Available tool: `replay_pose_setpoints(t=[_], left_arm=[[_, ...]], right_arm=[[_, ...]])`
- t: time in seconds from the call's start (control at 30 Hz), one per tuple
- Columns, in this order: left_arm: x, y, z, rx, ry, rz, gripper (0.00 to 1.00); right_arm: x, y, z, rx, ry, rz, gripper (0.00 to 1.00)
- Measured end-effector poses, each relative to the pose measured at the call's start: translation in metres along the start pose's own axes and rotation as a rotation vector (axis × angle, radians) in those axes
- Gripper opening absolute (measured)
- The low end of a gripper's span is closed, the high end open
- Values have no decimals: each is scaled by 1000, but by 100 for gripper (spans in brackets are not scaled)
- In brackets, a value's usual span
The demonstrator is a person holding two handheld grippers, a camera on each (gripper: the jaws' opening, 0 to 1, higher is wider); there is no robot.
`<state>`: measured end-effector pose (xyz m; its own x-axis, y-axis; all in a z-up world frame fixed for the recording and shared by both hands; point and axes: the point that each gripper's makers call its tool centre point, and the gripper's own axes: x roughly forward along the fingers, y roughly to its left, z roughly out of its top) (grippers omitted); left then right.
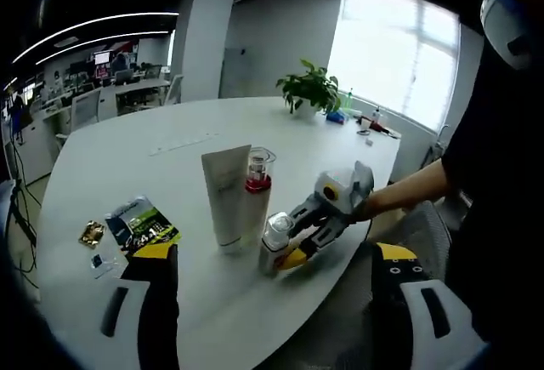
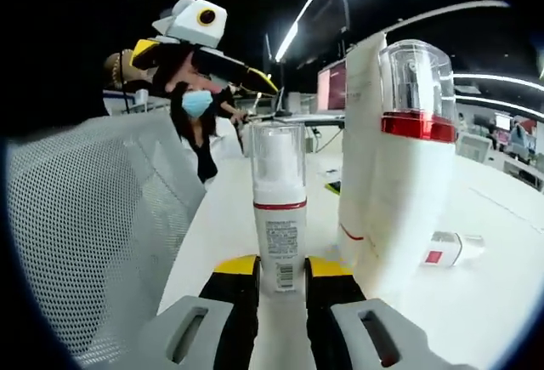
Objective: Arrange the skincare products in the storage area until every visible bottle or jar stands upright without overlapping.
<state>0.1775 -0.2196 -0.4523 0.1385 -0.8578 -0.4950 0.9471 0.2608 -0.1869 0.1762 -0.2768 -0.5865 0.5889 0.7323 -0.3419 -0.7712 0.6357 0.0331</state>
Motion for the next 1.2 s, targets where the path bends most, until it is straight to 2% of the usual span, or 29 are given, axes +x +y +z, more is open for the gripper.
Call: replay_pose_setpoints(t=[0.17,0.3,0.67,1.2], left_arm=[[-2,1,2,-7,-1,-3,87],[-5,1,5,-16,-1,-5,87],[-15,6,8,-29,-3,-9,86],[-22,15,7,-38,1,-2,85]], right_arm=[[-2,0,-3,30,27,-19,14],[2,-3,-1,30,50,-37,10],[18,-12,-2,-13,110,-40,10],[26,-20,-4,-38,143,-49,10]])
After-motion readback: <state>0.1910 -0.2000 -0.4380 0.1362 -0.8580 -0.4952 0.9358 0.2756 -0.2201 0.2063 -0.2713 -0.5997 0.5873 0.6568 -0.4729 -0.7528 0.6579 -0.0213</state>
